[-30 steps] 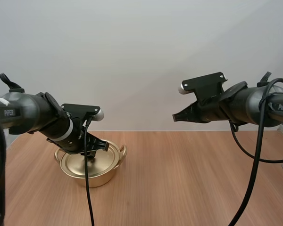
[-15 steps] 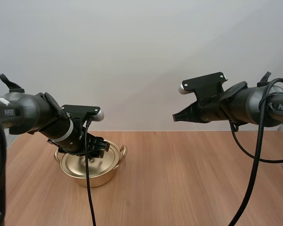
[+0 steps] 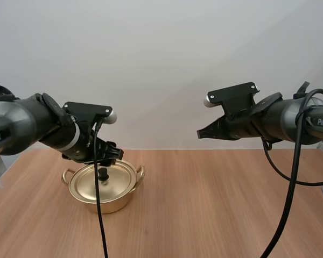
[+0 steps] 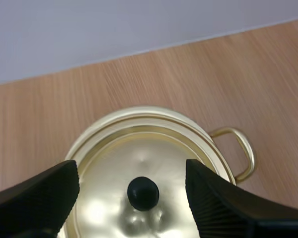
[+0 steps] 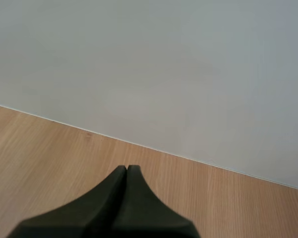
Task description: Open the pot, put the car inside, and close it
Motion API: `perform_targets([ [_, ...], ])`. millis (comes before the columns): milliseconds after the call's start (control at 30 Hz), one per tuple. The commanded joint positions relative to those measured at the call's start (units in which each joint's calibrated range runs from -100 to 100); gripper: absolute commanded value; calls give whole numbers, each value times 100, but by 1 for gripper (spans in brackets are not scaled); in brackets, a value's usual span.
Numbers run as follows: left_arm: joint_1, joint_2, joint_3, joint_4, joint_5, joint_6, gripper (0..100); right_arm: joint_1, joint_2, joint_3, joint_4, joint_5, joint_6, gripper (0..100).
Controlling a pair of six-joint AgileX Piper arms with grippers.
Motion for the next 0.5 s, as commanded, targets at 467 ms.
perform_targets([
  [467,-4,-2747,-782,-146,-1272,2,100,-3,0,8,-9,-165,3,0],
])
